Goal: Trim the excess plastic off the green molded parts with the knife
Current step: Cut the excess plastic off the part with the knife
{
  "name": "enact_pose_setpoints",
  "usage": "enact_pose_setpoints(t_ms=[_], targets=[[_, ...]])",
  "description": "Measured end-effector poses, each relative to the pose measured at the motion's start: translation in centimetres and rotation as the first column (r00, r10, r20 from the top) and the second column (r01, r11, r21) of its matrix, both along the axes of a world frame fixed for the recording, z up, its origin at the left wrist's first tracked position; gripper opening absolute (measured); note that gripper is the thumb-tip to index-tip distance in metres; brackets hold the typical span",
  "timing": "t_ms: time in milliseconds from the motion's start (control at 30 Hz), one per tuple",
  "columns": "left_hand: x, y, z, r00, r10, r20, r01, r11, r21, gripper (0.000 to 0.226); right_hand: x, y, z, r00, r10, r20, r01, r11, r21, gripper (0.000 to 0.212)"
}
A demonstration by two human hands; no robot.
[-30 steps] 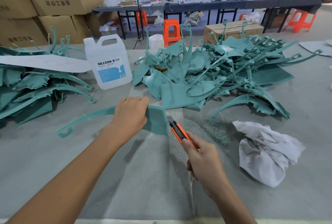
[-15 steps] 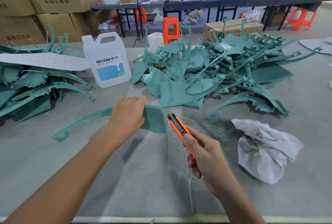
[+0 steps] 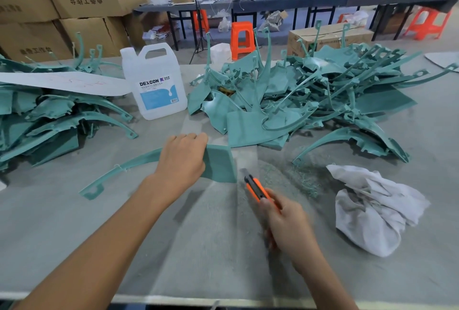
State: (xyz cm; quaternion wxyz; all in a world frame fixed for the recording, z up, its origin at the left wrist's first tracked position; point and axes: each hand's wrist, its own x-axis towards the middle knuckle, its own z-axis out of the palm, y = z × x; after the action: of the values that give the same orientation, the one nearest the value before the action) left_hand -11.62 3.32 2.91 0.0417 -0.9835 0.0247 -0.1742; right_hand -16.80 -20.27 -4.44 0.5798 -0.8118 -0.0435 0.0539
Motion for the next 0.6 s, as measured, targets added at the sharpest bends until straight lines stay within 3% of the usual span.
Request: enact_pose_setpoints(t_ms=[100,167,233,300,333,400,467,600], targets=[[0.1,-0.1,0.0,1.0,0.01,0.002,-0.01,1.0,0.006,0.023,-0.3,0.7,-0.4,0.998,0.044,0.041,-0.039,0.99,-0.133,0.022],[0.0,-0.1,0.0,1.0,0.012,0.004,-0.012,1.0,0.001,0.023,-0.4,0.9,0.6,0.999,0.037,-0.016,-0.036,0.997,0.075,0.025],[0.0,0.0,0.0,1.0,0.015,0.003,-0.015,1.0,-0.002,0.023,-0.4,0.6,2.5,0.995,0.095,-0.035,-0.077,0.938,0.338,0.026],[-0.1,0.0,0.1,1.0,0.015,-0.007,-0.015,1.0,-0.003,0.024,-0.3,0.0,4.1,0.991,0.13,0.014,-0.123,0.897,0.425,0.028],[-0.2,0.0,0.1,1.0,0.016,-0.008,-0.016,1.0,-0.005,0.023,0.0,-0.4,4.4,0.995,0.088,0.045,-0.098,0.919,0.383,0.028],[-0.4,0.1,0.0,1.0,0.026,-0.004,-0.026,1.0,-0.009,0.022,0.9,-1.4,3.9,0.99,-0.054,0.13,0.051,0.998,0.021,0.025],[-0.5,0.0,0.0,0.999,0.035,0.004,-0.035,0.999,-0.011,0.022,1.0,-2.6,2.6,0.984,-0.088,0.153,0.139,0.92,-0.366,0.022],[-0.7,-0.1,-0.1,0.999,0.033,0.024,-0.033,0.999,-0.006,0.024,0.7,-2.9,0.2,0.994,-0.024,0.108,0.08,0.829,-0.554,0.021]])
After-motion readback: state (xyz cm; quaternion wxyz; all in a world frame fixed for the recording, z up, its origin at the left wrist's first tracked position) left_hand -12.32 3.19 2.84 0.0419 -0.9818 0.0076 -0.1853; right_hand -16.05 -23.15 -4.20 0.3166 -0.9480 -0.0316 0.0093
